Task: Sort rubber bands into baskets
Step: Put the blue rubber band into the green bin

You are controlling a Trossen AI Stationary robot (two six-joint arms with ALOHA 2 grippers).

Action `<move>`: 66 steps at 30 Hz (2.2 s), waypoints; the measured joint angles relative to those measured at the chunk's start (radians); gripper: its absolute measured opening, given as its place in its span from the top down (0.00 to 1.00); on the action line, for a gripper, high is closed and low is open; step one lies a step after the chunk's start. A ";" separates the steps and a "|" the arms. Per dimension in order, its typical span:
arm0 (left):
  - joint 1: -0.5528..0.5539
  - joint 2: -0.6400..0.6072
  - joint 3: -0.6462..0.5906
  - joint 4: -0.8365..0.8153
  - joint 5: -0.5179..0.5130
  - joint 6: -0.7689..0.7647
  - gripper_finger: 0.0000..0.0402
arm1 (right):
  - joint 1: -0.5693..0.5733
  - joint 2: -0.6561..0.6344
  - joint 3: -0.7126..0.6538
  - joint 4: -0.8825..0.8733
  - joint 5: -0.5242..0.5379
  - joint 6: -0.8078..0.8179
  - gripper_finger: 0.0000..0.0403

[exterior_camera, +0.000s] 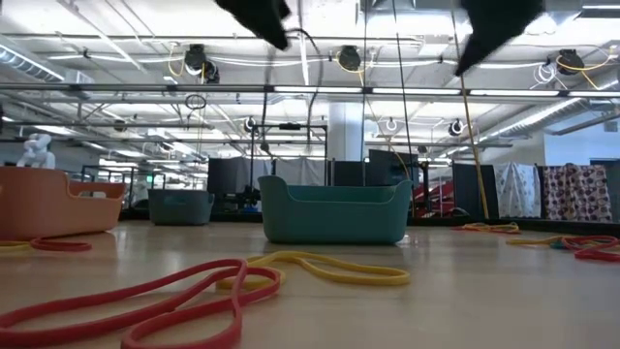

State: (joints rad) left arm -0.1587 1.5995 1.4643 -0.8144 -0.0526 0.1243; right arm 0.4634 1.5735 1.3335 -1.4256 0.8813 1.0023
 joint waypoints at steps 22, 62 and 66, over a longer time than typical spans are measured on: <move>0.166 0.070 0.000 0.223 0.189 -0.102 1.00 | -0.167 -0.726 -0.946 1.511 -0.365 -0.663 1.00; 0.172 0.296 0.034 0.116 0.175 -0.401 0.73 | -0.153 -0.731 -0.904 1.160 -0.626 -0.696 1.00; 0.187 0.296 0.076 0.081 0.176 -0.543 0.73 | -0.153 -0.731 -0.904 1.101 -0.626 -0.653 1.00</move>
State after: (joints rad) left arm 0.0285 1.8950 1.5403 -0.7335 0.1231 -0.4192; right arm 0.3106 0.8421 0.4297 -0.3251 0.2550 0.3494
